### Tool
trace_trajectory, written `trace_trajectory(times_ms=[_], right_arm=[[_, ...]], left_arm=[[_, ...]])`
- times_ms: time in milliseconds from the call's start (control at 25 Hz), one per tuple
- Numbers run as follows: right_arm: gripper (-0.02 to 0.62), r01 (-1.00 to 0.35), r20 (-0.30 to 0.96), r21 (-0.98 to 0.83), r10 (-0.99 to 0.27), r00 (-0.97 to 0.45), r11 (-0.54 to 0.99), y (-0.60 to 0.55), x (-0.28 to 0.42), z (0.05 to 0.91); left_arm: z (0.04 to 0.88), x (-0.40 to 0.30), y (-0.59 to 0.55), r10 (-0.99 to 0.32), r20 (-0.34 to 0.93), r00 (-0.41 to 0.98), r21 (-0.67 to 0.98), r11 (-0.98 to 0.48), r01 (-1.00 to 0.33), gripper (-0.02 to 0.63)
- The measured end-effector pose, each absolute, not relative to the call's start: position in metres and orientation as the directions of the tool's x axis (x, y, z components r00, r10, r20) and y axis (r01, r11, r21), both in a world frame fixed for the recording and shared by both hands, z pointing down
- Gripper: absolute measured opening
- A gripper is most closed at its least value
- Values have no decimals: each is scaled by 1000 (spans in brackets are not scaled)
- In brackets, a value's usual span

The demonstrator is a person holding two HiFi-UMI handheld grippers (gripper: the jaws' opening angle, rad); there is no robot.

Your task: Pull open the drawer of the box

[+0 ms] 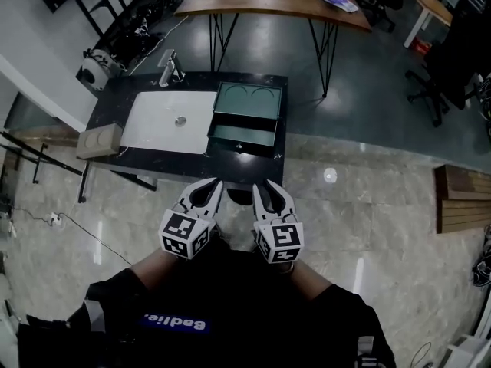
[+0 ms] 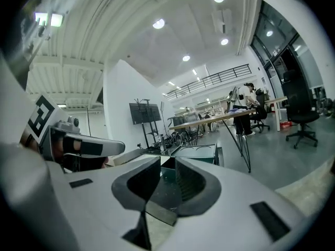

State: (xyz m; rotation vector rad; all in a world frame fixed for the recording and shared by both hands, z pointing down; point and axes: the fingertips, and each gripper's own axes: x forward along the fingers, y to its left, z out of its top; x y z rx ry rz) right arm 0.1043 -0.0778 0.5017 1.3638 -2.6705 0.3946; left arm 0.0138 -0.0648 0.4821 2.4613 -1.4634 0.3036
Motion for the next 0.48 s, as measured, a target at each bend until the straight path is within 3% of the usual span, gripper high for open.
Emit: trace_trajectory(times_ms=[480], right_arm=[[66, -789, 120, -38, -781, -613, 613, -31, 59, 437]], left_arm=[[448, -11, -26, -799, 138, 586, 226, -550, -804, 2]])
